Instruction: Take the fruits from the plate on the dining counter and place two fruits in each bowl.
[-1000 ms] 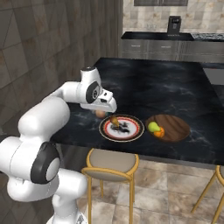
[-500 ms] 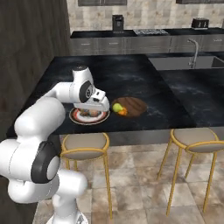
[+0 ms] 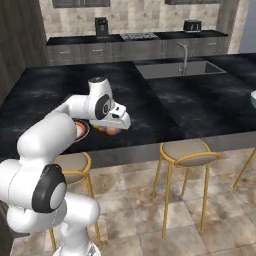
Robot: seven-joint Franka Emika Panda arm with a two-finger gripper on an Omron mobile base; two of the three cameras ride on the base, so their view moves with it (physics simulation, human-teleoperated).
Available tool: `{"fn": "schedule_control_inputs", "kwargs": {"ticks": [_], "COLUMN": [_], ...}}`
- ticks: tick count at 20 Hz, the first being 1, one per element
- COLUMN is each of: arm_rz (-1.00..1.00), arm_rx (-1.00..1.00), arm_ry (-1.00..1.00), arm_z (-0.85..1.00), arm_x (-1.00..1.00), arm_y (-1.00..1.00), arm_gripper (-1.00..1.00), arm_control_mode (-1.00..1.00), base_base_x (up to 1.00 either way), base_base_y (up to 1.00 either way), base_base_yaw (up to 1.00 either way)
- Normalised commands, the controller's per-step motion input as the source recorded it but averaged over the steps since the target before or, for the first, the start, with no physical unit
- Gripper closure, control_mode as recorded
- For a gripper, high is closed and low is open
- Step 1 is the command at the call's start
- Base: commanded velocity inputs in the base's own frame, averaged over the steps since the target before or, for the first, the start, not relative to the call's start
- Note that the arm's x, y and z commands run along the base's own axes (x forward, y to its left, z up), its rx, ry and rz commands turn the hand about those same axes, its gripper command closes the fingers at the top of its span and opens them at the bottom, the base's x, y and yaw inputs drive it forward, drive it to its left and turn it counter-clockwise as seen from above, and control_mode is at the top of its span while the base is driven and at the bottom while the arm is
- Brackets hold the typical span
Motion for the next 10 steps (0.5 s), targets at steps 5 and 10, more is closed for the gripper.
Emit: {"fn": "schedule_control_inputs", "kwargs": {"ticks": [5,10], "arm_rz": [0.0,0.0], "arm_rx": [0.0,0.0], "arm_ry": [0.0,0.0], "arm_z": [0.0,0.0], "arm_x": [0.0,0.0], "arm_y": [0.0,0.0], "arm_gripper": [1.0,1.0], "arm_control_mode": [1.0,1.0], "base_base_x": [0.67,0.7], "base_base_y": [-1.0,-1.0], "base_base_yaw": [0.0,0.01]}}
